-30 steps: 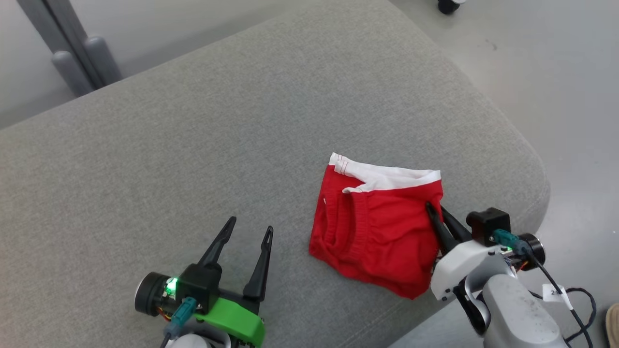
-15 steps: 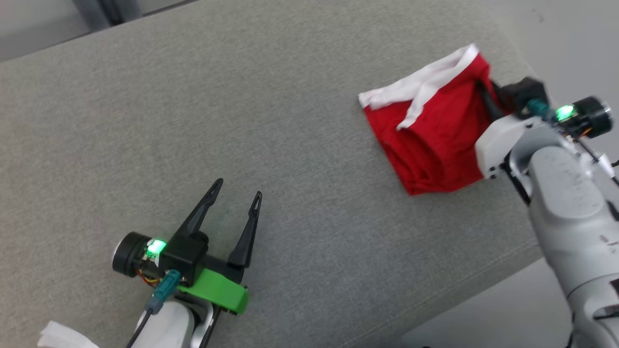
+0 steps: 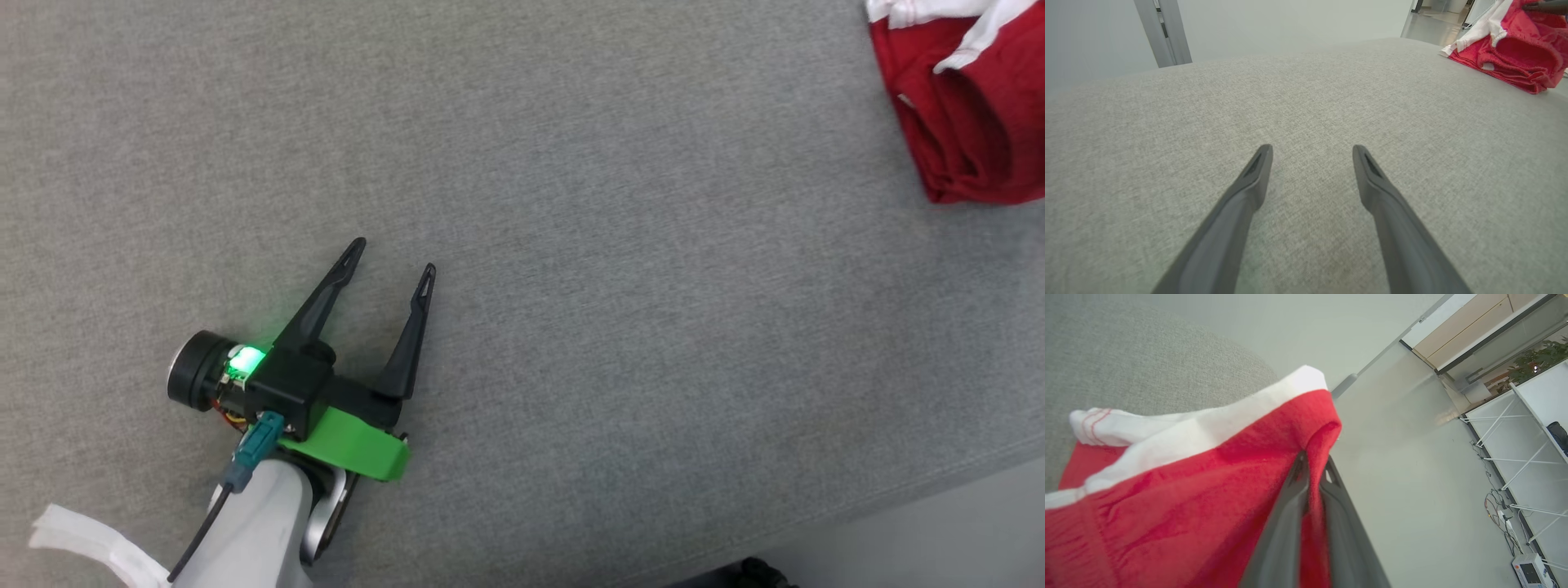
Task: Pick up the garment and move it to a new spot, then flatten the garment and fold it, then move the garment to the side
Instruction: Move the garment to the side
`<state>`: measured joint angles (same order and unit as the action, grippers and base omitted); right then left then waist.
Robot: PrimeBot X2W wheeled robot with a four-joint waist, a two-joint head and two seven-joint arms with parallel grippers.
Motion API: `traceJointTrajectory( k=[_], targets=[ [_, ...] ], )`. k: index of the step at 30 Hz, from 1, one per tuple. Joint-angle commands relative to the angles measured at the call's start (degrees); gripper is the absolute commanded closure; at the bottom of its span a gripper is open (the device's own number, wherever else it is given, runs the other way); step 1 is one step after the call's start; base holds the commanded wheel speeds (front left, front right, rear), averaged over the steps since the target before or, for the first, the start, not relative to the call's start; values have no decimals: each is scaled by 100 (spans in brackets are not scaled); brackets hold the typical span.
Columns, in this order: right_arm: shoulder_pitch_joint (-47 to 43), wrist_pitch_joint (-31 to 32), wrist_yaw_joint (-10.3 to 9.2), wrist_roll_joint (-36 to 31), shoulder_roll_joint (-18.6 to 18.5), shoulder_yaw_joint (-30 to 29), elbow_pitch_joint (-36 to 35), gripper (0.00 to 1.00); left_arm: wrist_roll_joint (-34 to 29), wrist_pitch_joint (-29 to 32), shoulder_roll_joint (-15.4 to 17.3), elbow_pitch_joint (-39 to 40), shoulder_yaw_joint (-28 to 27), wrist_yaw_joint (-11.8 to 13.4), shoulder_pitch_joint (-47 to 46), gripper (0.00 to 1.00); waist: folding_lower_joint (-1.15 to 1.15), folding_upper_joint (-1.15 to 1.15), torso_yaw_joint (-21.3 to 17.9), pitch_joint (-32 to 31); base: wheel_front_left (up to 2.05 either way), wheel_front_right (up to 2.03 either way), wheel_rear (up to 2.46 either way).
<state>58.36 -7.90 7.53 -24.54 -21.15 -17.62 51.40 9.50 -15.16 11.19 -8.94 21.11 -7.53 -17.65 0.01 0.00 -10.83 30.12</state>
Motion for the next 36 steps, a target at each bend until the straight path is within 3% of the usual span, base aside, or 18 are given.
traceJointTrajectory(
  k=[1, 2, 3, 8, 12, 16, 23, 36],
  targets=[
    [111, -65, -9, -161, -36, -199, -127, 62, -25, 4, 38, -28, -26, 12, -124, 0, -1, 0, 267, 276, 0, 0, 0],
    [137, -138, -9, -288, -22, -372, -248, 5, -40, 5, 33, -46, -16, 12, -155, 0, -1, 0, 276, 281, 0, 0, 0],
    [123, -207, -9, -389, 33, -504, -323, 0, -43, 5, 20, -59, -19, 12, -174, 0, -1, 0, 283, 280, 0, 0, 0],
    [81, -558, -9, -738, 418, -1164, -610, 0, -23, 7, -46, -125, -125, 12, -174, 0, -1, 0, 301, 96, 0, 0, 0],
    [52, -723, -9, -680, 935, -1184, -857, 0, -29, 6, -110, -173, -281, 12, -37, 0, -1, 0, 297, -182, 0, 0, 0],
    [-287, -729, -9, -33, 1405, -765, -1733, 0, -75, 5, -210, -246, -563, 12, 83, 0, -1, 0, 326, -519, 0, 0, 0],
    [-1469, -732, -9, 1065, 1734, 96, -2816, 0, -178, 4, -416, -462, -1196, 12, 356, 0, -1, 0, 552, -1210, 0, 0, 0],
    [-3255, -734, -9, 2416, 1810, 1137, -2618, 0, -263, 4, -697, -877, -2087, 12, 955, 0, -1, 0, 923, -2094, 0, 0, 0]
  ],
)
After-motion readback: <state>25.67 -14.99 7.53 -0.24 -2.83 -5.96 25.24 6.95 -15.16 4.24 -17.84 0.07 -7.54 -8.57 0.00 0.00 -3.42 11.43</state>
